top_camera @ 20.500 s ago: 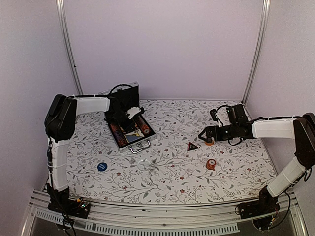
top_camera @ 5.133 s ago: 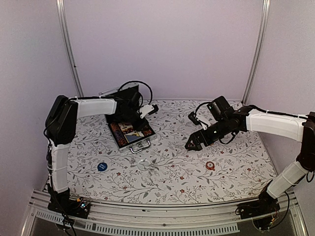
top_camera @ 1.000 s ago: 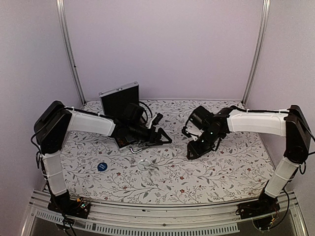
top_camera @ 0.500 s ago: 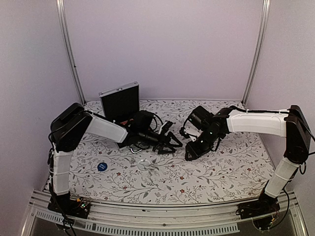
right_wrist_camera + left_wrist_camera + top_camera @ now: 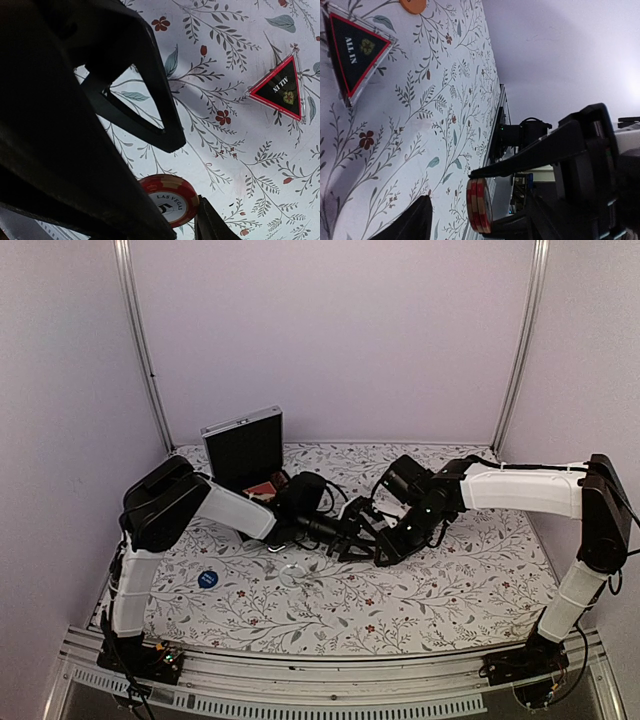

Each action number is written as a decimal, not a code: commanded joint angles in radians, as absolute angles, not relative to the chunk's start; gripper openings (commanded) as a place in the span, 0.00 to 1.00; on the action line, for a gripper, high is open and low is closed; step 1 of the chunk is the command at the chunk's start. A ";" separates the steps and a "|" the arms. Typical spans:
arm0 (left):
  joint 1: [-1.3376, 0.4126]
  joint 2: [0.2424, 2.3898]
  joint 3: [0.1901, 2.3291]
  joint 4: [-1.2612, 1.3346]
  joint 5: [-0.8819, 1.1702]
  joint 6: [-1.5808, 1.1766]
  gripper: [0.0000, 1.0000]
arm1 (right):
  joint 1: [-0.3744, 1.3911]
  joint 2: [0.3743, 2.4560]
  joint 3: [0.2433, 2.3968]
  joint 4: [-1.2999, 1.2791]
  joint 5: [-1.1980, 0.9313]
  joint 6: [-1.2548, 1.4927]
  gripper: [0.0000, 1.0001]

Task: Pack up texas hold em set

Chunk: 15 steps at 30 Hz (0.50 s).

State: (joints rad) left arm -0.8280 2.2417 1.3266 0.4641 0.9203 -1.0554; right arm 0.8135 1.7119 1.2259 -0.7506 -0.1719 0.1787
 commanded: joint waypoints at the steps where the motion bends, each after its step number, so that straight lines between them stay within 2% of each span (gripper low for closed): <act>1: -0.855 2.282 1.356 0.538 0.975 -1.117 0.63 | 0.821 1.677 1.259 -0.733 -0.183 0.170 0.31; 8: -0.869 2.301 1.375 0.541 0.999 -1.141 0.54 | 0.821 1.680 1.257 -0.734 -0.178 0.170 0.31; 15: -0.880 2.313 1.381 0.539 1.021 -1.155 0.39 | 0.821 1.683 1.252 -0.738 -0.167 0.171 0.31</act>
